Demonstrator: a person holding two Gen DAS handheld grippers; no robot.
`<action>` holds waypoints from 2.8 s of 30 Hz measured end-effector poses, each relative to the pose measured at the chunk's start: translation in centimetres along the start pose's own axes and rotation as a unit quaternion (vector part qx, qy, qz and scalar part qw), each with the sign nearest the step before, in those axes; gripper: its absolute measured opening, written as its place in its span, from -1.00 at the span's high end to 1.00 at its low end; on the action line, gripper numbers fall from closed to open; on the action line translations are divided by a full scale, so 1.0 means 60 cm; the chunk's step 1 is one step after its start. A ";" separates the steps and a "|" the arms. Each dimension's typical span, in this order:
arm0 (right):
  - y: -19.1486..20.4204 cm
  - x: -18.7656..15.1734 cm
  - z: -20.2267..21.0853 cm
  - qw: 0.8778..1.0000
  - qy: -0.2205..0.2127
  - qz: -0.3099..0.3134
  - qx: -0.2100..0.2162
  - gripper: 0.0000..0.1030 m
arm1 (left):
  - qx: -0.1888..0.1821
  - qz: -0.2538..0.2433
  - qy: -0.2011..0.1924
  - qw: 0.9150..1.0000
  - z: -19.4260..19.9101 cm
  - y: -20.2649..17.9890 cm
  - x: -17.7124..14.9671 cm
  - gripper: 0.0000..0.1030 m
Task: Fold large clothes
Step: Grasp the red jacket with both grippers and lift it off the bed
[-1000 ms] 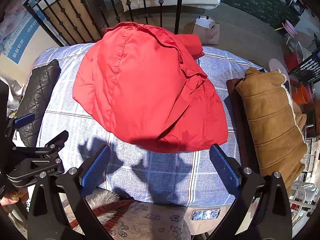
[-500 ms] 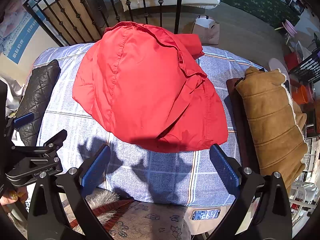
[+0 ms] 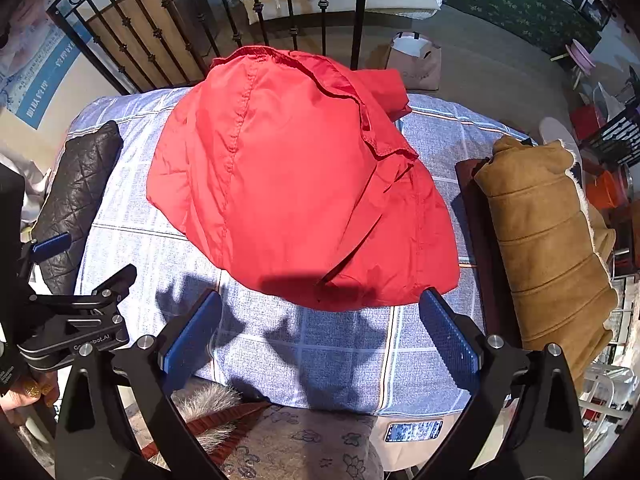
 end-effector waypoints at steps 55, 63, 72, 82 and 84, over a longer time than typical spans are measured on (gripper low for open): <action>-0.033 0.120 -0.088 0.972 -0.074 -0.130 0.183 -0.81 | -0.037 -0.078 -0.121 0.989 0.036 0.007 0.313 -0.88; -0.195 0.068 -0.211 0.916 0.042 -0.337 0.214 -0.81 | -0.017 -0.356 -0.034 0.934 -0.149 -0.184 0.461 -0.88; -0.173 -0.040 -0.301 0.902 0.157 -0.317 0.248 -0.81 | 0.084 -0.472 0.140 0.867 -0.409 -0.203 0.405 0.17; -0.102 -0.022 -0.274 0.907 0.131 -0.249 0.313 0.80 | 0.005 -0.319 0.017 0.947 -0.317 -0.089 0.428 0.90; -0.071 -0.006 -0.224 0.919 0.108 -0.197 0.325 0.84 | -0.007 -0.263 -0.018 0.965 -0.267 -0.033 0.425 0.90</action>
Point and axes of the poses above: each gripper's, at about its wrist camera, not at the fingertips, and z roughly against the way its jaws point, y to its left, x to its top, the point moved 10 cm from there along -z, roughly the way its jaws point, and after that the axes turned 14 degrees about -z, right-handed, at the moved point
